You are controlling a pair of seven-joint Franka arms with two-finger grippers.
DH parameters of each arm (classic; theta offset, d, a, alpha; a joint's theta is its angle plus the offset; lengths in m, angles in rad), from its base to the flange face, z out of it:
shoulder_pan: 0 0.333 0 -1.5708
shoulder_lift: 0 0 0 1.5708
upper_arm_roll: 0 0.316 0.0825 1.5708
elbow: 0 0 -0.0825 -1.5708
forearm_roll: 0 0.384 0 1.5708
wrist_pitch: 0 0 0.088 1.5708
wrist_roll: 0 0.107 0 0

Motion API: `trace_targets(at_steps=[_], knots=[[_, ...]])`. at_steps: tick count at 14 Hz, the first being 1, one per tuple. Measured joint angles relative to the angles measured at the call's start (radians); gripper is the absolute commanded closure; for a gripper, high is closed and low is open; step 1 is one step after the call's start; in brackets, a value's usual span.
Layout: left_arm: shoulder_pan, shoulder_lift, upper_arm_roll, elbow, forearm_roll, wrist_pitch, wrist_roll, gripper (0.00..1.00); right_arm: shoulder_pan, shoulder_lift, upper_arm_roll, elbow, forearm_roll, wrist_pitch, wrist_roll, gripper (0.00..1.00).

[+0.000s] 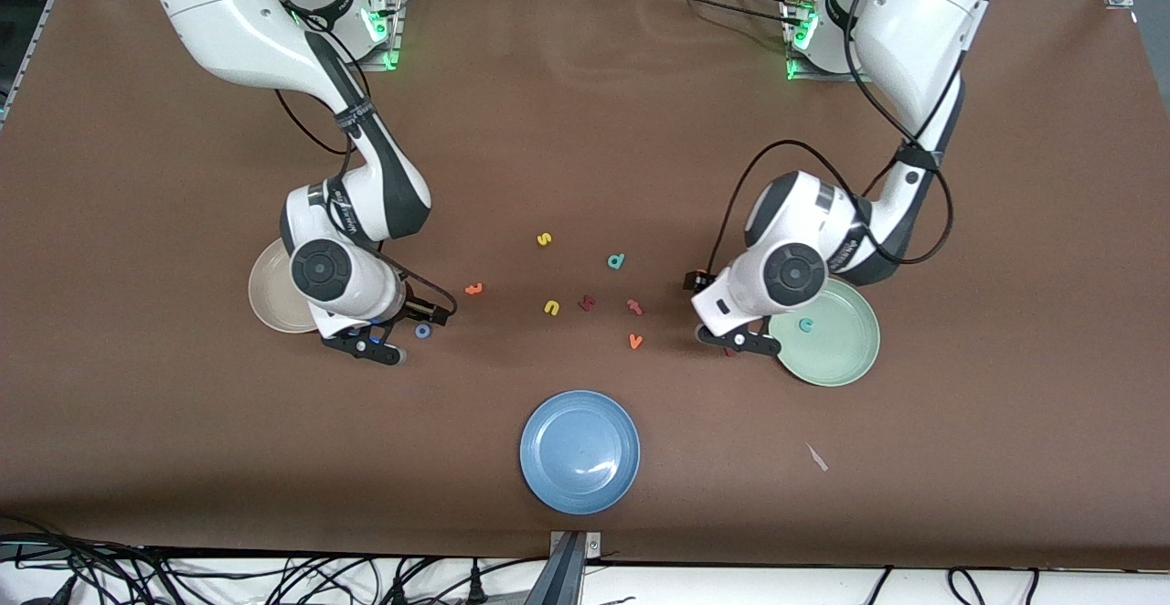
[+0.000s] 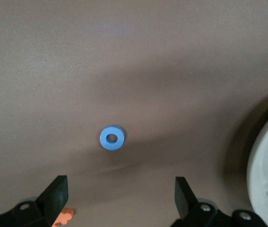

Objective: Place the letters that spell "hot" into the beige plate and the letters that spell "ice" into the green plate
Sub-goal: 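Grasp the blue o with the right gripper while the left gripper grasps orange e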

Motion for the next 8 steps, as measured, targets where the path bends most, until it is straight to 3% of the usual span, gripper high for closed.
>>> trace_targets(at_steps=[4, 8], knots=[[-0.02, -0.009, -0.001, -0.075, 0.0, 0.073, -0.026, 0.41, 0.008, 0.021, 0.0, 0.006, -0.069, 0.051, -0.076, 0.0], [-0.022, -0.011, -0.002, -0.175, 0.0, 0.208, -0.034, 0.41, 0.013, 0.041, -0.001, 0.008, -0.07, 0.129, -0.091, 0.0]])
